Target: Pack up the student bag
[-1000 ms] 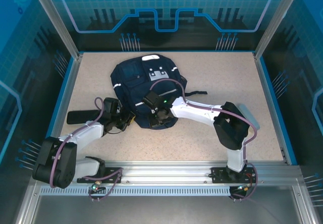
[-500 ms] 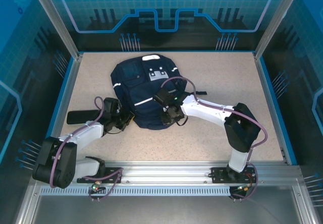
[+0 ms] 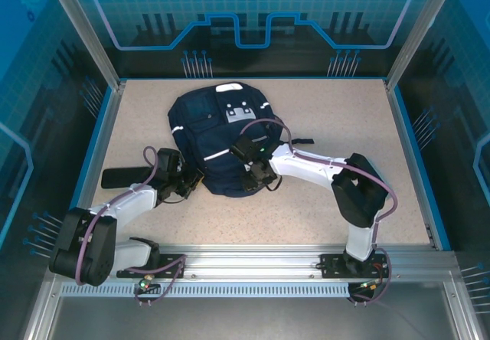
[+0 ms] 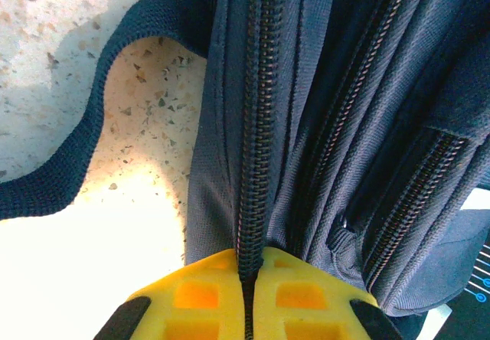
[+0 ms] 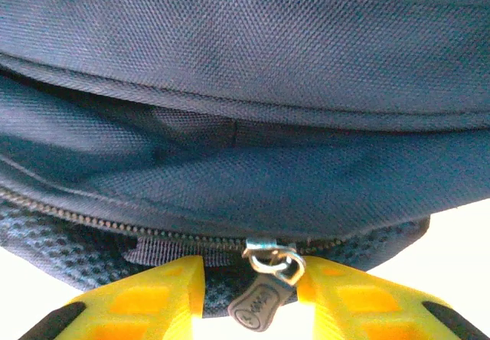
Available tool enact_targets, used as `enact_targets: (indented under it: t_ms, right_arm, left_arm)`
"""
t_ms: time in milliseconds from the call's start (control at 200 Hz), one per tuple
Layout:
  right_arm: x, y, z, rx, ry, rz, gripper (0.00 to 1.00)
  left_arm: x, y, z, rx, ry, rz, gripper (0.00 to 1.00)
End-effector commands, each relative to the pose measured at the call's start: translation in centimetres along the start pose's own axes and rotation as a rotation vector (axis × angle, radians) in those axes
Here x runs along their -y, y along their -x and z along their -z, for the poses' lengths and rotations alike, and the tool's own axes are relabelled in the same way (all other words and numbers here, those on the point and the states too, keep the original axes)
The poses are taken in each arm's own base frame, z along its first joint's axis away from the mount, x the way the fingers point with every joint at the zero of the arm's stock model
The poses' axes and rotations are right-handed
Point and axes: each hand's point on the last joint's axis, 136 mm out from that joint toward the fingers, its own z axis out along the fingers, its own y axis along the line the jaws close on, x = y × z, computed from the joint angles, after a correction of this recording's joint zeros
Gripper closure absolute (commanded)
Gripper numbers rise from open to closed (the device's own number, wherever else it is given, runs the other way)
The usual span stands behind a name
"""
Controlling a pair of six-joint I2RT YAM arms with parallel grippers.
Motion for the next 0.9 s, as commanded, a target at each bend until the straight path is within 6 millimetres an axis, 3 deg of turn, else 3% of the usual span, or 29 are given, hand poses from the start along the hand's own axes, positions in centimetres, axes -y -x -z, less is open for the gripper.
enact_targets:
  t_ms: [0, 190, 430, 495, 585, 655, 895]
  right_arm:
    - [-0.4, 0.1, -0.3, -0.009, 0.007, -0.026, 0.69]
    - [3.3, 0.1, 1.2, 0.049, -0.152, -0.082, 0.94]
    - [9.5, -1.8, 2.0, 0.042, -0.23, -0.205, 1.0]
    - [10.4, -2.0, 2.2, 0.031, -0.258, -0.195, 1.0]
    - [9.7, -2.1, 2.5, 0.029, -0.23, -0.156, 1.0]
    - [7.9, -2.1, 2.8, 0.029, -0.159, -0.105, 1.0]
    - [-2.5, -3.2, 4.8, 0.071, 0.226, 0.14, 1.0]
  left_arm:
    - [-0.4, 0.7, -0.1, 0.031, 0.016, -0.024, 0.96]
    - [-0.8, 1.0, 0.2, 0.047, 0.053, -0.056, 0.99]
    - [0.2, 1.3, 0.3, 0.041, 0.033, -0.083, 1.0]
    - [0.5, 1.1, 0.2, 0.035, 0.026, -0.09, 1.0]
    - [1.0, 1.0, 0.0, 0.017, 0.012, -0.105, 1.0]
    - [1.7, 1.0, -0.3, 0.003, 0.005, -0.125, 1.0]
    - [4.0, 2.7, -1.5, 0.012, 0.031, -0.226, 0.97]
